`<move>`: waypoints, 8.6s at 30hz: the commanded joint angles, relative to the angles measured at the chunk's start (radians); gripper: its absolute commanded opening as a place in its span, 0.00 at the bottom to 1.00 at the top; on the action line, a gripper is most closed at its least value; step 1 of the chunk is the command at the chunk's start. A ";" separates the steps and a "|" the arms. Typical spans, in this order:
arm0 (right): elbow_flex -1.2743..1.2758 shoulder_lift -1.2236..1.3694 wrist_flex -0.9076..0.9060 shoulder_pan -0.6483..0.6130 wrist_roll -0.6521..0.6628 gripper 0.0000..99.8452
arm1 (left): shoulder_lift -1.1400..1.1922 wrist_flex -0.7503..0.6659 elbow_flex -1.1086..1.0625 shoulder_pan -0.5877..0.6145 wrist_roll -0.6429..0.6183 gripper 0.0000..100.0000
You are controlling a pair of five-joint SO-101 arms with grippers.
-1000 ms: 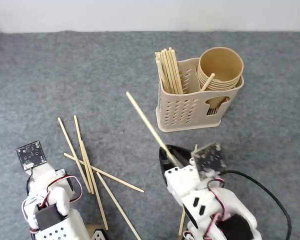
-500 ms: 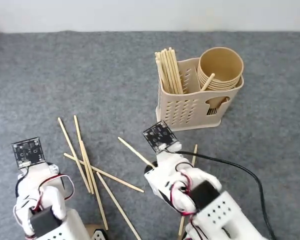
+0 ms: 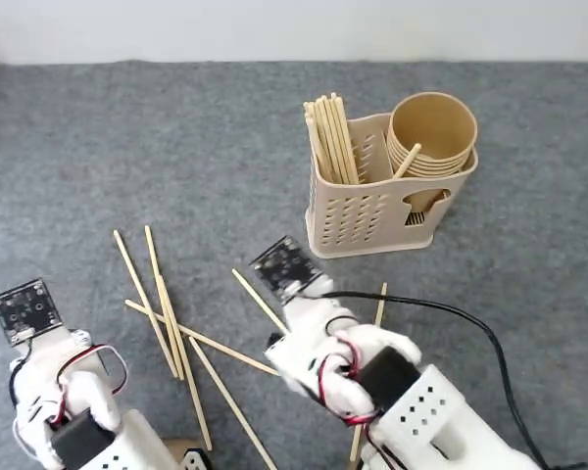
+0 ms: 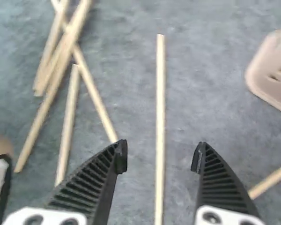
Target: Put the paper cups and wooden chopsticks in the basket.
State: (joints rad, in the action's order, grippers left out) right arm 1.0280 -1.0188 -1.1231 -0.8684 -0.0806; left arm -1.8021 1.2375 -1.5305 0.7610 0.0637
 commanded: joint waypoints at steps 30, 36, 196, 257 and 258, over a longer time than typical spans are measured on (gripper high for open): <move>-0.252 0.889 0.334 -0.134 0.055 0.15 | -0.014 -0.011 -0.041 0.005 0.011 0.02; -0.247 0.908 0.325 -0.088 0.072 0.04 | -0.014 -0.011 -0.041 0.005 0.011 0.02; -0.827 0.432 0.351 0.604 0.032 0.19 | -0.014 -0.086 -0.102 0.003 0.011 0.02; -0.761 1.158 -0.059 0.174 -0.270 0.01 | -0.014 -0.086 -0.104 0.003 0.011 0.02; -0.764 1.119 -0.074 0.160 -0.270 0.01 | -0.014 -0.086 -0.104 0.003 0.011 0.02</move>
State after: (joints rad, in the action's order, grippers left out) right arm 0.3099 0.2271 -1.1416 -0.6536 -0.3613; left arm -1.8021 1.1745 -1.6410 0.7564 0.0637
